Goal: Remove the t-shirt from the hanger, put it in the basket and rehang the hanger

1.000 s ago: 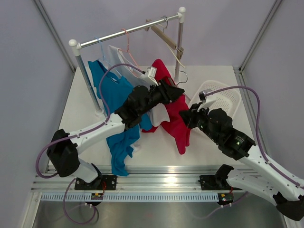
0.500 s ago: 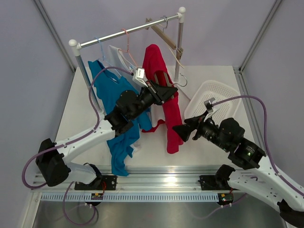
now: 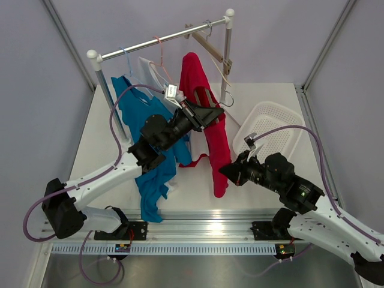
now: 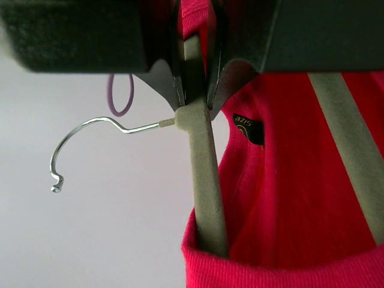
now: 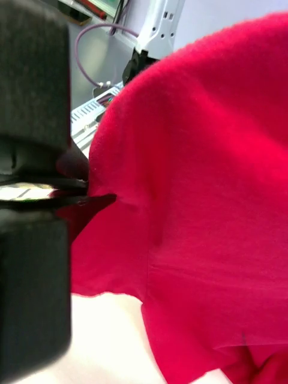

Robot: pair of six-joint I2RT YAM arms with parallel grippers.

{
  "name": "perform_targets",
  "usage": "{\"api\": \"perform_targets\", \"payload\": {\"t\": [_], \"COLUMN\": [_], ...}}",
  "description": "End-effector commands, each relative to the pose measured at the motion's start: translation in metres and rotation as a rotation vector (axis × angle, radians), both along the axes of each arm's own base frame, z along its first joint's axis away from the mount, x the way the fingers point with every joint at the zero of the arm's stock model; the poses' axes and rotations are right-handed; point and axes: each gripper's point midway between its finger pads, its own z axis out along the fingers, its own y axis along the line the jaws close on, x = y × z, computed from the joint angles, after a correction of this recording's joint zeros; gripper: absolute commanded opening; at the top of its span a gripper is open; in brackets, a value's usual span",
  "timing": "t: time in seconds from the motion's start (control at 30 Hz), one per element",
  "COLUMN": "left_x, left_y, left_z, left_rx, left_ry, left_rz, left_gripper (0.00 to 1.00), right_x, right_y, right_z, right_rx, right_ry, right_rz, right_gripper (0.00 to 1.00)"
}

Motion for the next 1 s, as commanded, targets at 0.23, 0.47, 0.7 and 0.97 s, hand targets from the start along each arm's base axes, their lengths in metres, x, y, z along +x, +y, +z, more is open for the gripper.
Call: {"api": "perform_targets", "payload": {"t": [0.23,0.47,0.7,0.97], "left_x": [-0.016,-0.017,-0.028,-0.037], "left_y": [0.071,0.097,0.101,0.099], "left_z": [0.16,0.228,0.222,0.137], "left_rx": [-0.28,-0.307,-0.228,-0.09], "left_ry": [-0.279,-0.402,-0.419,-0.291], "left_rz": [0.028,0.036,0.003,-0.041], "left_gripper": [0.0,0.0,0.0,0.0], "right_x": [-0.052,-0.059,-0.038,-0.015], "right_y": [0.017,-0.007,-0.051,-0.058], "right_z": [-0.014,-0.061,-0.029,0.019], "right_rx": [-0.036,-0.145,-0.054,-0.097], "right_ry": [0.111,0.19,0.094,-0.037], "right_rz": [0.179,0.07,-0.142,-0.227], "right_gripper": [0.0,0.0,0.0,0.0]}}
